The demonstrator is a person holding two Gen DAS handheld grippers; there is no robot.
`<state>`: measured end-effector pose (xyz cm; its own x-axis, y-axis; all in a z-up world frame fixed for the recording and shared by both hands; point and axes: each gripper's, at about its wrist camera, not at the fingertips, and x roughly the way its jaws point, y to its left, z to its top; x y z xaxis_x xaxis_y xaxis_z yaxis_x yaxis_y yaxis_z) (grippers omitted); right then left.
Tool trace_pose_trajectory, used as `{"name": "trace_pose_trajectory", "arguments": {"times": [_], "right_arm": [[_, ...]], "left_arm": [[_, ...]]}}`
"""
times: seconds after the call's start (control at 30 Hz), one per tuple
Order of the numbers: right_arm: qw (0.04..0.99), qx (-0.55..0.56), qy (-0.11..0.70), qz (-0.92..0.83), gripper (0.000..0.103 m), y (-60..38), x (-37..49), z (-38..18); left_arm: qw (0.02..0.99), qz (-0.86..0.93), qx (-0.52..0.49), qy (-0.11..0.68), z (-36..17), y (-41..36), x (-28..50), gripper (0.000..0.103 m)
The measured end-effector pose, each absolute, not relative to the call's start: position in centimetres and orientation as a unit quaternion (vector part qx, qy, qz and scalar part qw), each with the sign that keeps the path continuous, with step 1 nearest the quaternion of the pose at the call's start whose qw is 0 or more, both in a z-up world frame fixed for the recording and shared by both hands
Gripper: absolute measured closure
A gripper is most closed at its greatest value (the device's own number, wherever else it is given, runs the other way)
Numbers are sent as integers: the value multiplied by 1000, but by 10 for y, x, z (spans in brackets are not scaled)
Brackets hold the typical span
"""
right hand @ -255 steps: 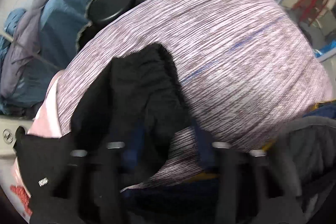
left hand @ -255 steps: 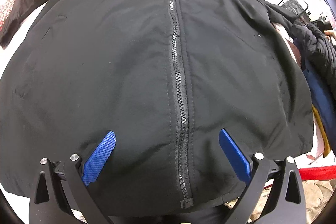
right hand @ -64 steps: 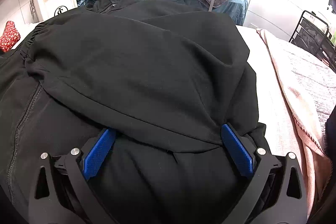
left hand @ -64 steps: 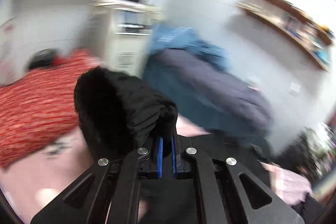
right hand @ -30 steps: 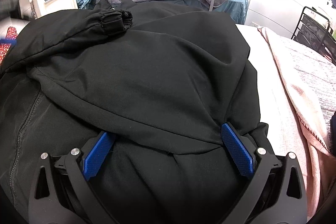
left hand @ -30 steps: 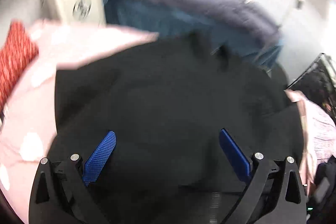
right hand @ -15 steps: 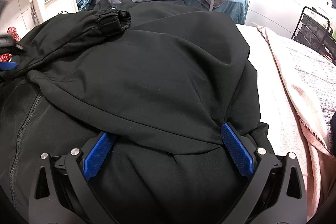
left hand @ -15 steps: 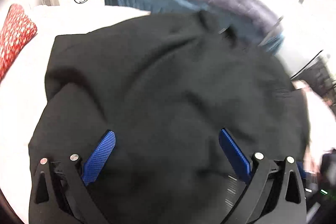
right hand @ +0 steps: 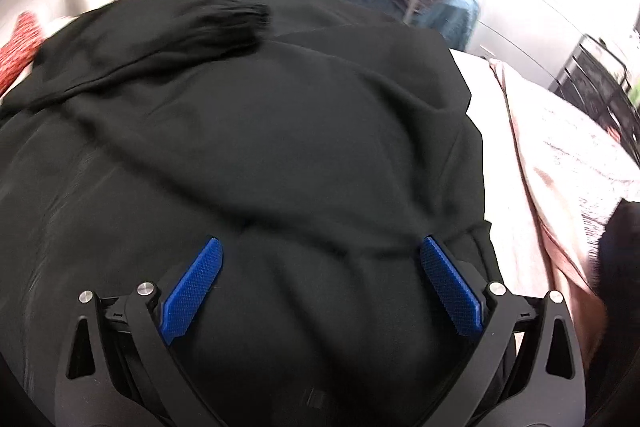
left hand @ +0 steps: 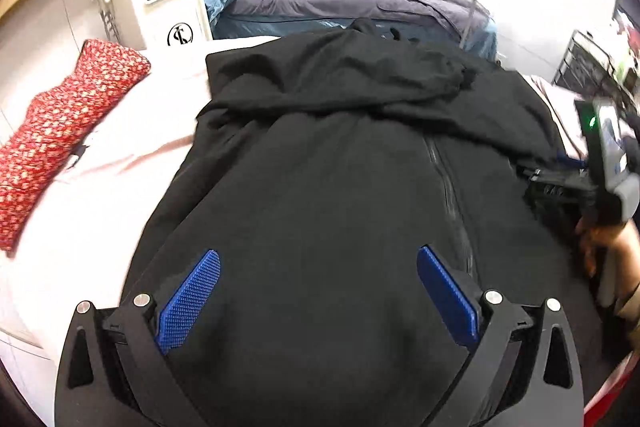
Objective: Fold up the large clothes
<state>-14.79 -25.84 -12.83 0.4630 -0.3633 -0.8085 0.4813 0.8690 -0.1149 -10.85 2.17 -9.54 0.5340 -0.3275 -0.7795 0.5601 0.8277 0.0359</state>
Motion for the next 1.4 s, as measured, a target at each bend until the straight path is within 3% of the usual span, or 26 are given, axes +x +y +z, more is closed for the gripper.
{"name": "trace_pose_trajectory", "arguments": {"times": [0.17,0.5,0.73,0.9,1.3,1.4], "right_arm": [[863,55,468,-182,5,-216,-200,-113],[841,191,480,-159,5,-222,-326,-118],[846,179,474,-168,5,-216,-360,-108],[870,172,413,-208,5,-236,-394,-78],[838,258,438,-199,5,-264,-443,-97],[834,283,438,-179,14,-263,-448,-104]], "left_arm": [[862,-247,141,419,-98,45,-127,6],[851,-221,123,461,-126,74,-157,6],[859,-234,148,430,-114,88,-169,6],[880,-227,134,394,-88,130,-154,6],[865,-208,32,456,-102,233,-123,6],[855,-202,33,476,-118,242,-123,6]]}}
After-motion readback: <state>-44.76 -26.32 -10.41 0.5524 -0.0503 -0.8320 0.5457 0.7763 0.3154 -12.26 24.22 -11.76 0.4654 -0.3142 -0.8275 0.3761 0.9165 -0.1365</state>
